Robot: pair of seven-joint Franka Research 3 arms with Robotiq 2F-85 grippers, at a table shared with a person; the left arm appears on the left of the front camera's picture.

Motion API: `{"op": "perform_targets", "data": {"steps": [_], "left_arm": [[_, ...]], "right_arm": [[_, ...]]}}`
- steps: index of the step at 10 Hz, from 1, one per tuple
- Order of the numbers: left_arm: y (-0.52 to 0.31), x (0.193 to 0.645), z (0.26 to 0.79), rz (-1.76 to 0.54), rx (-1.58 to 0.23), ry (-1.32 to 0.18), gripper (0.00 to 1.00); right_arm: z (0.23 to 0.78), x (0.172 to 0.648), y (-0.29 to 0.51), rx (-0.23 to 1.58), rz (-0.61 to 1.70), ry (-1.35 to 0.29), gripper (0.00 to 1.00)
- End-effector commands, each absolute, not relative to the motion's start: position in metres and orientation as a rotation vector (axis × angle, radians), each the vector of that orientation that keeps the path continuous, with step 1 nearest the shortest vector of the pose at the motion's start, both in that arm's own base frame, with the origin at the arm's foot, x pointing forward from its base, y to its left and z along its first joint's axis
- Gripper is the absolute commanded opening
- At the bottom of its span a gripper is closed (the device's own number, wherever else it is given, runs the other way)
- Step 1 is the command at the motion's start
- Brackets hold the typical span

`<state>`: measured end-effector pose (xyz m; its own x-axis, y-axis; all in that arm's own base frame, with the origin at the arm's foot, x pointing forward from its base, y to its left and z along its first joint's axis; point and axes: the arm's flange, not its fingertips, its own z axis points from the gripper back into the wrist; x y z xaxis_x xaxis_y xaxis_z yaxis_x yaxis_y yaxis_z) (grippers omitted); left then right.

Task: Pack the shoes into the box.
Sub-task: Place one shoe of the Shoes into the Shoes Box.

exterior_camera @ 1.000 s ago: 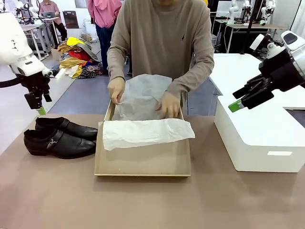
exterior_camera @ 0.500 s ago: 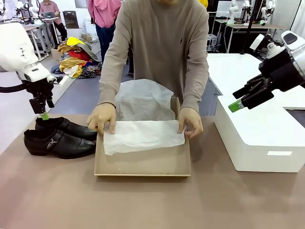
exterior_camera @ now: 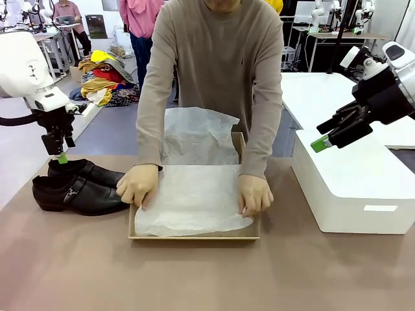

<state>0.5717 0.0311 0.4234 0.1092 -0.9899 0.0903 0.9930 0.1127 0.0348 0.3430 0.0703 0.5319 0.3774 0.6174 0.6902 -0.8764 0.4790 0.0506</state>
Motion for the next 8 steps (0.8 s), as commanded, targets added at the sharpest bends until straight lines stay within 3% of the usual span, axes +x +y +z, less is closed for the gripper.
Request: {"op": "perform_targets", "data": {"steps": [1,8], "left_arm": [[0.031,0.572,0.423,-1.458,-0.038,-0.099,1.0],[0.042,0.604,0.402,-1.496,0.028,-0.083,1.0]], "right_arm": [[0.532,0.344,0.07,0.466,1.004,-0.669,1.0],[0.532,0.344,0.07,0.466,1.004,-0.669,1.0]]}}
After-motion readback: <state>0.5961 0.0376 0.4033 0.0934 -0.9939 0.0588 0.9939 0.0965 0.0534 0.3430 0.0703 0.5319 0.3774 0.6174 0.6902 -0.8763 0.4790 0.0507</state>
